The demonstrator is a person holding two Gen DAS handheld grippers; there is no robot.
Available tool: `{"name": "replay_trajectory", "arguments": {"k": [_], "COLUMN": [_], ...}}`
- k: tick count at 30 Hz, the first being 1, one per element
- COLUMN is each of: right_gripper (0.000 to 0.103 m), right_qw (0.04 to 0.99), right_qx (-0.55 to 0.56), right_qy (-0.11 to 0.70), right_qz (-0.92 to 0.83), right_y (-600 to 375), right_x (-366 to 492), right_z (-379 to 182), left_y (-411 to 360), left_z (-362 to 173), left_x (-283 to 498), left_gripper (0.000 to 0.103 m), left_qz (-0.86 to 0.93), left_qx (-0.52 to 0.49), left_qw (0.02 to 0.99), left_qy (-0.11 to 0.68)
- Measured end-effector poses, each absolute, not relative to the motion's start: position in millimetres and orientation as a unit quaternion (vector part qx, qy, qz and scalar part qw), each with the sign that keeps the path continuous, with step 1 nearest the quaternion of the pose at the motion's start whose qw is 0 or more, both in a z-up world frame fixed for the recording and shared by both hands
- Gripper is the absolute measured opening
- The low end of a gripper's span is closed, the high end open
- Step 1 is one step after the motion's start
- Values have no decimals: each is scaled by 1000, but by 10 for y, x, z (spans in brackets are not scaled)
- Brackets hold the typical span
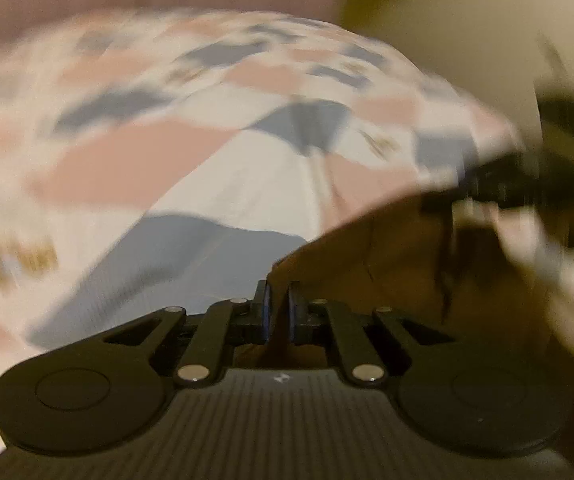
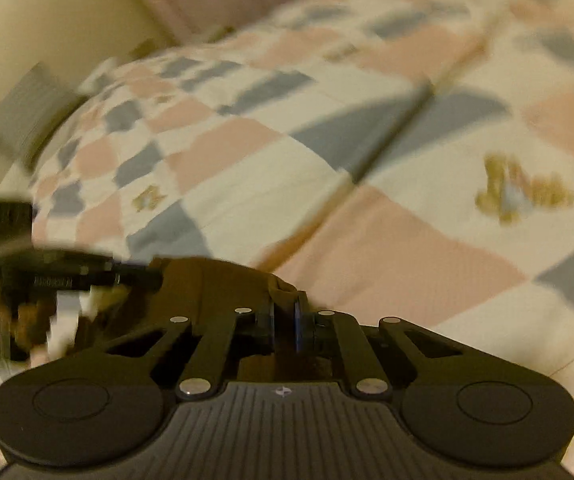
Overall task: Fold clothes
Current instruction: 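Grasp the shirt hem with the left gripper while the right gripper grasps it too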
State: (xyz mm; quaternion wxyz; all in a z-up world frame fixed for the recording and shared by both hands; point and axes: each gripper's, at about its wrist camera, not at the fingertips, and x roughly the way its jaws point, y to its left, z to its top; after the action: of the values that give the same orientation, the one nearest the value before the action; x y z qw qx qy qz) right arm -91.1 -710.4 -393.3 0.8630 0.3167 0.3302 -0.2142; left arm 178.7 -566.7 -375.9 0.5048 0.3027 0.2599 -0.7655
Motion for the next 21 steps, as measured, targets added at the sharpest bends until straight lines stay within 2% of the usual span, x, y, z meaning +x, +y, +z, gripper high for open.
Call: {"name": "replay_trajectory", "arguments": {"k": [3, 6, 8, 9, 10, 13, 15, 17, 18, 20, 21], "right_gripper": [9, 9, 9, 9, 9, 9, 9, 11, 15, 18, 24], "right_qw": [906, 900, 887, 881, 877, 869, 861, 844, 837, 828, 829], "right_qx": [142, -2, -36, -57, -81, -145, -187, -237, -251, -261, -249], "right_qy": [353, 411, 445, 456, 462, 462, 465, 476, 482, 492, 495], "right_qz": [-188, -146, -120, -110, -106, -99, -89, -73, -66, -64, -72], "right_y": [-6598, -6172, -6033, -5960, -5887, -5720, -5619, -5500, -5454, -5417, -5439], "right_x": [-919, -843, -810, -805, -803, -814, -831, -840, -835, -812, -802], "right_z": [-3726, -3756, -3871, -3921, -3951, -3967, -3995, -4062, -4087, -4118, -4088], "left_y": [-5391, -5182, -5166, -5170, -5174, -5306, -5544, -5738, -5792, -5703, -5629], "left_z": [-3817, -3869, -3714, -3625, -3535, -3364, -3407, -3580, -3706, -3892, -3938], "left_x": [1484, 1320, 1393, 1443, 1493, 1617, 1611, 1508, 1426, 1257, 1191], "left_gripper": [6, 8, 11, 18, 22, 21, 18, 4, 0, 0, 0], "left_qz": [-767, -760, -773, -780, -785, -790, -774, -759, -751, -746, -748], "left_qx": [405, 463, 425, 400, 375, 303, 287, 315, 342, 393, 408], "left_qw": [475, 447, 456, 463, 469, 490, 503, 498, 489, 474, 471], "left_qy": [149, 91, 117, 135, 152, 212, 255, 279, 282, 252, 231]}}
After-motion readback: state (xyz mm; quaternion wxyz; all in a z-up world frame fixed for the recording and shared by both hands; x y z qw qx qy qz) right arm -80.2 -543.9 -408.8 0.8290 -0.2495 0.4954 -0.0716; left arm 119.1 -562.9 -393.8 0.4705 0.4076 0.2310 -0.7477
